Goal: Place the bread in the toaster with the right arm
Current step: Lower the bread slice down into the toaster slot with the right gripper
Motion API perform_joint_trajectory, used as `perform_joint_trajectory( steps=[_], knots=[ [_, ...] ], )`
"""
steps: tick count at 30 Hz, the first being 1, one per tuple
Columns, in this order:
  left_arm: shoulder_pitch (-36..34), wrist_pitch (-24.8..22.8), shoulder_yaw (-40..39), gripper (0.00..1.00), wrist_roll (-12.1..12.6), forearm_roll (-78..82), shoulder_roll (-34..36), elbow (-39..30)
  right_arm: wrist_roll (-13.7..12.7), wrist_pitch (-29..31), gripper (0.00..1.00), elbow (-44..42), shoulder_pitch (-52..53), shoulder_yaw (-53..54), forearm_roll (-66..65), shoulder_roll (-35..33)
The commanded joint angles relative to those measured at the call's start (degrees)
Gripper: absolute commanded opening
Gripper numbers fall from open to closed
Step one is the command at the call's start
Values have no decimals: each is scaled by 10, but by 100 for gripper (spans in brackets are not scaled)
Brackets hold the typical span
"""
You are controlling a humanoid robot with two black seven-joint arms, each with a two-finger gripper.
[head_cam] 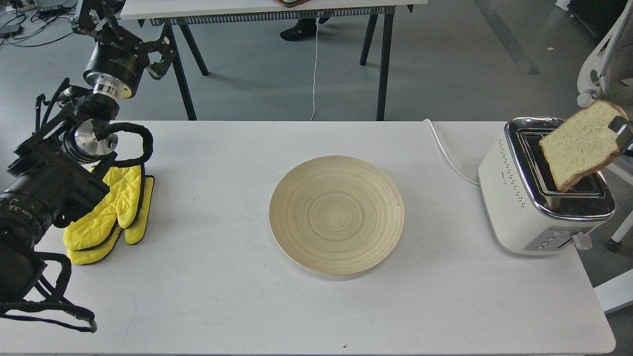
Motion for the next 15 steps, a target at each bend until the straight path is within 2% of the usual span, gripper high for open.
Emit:
perform_joint_trajectory(
  steps=[1, 8, 15],
  knots=[
    [0, 0, 0, 100, 1, 0, 0, 0, -6, 0, 2, -2, -4, 0, 0, 4],
    [0, 0, 0, 100, 0, 0, 0, 0, -12, 0, 3, -8, -10, -5, 0, 32],
    [0, 0, 0, 100, 0, 0, 0, 0, -13, -1, 20, -18, -15, -3, 3, 72]
  ],
)
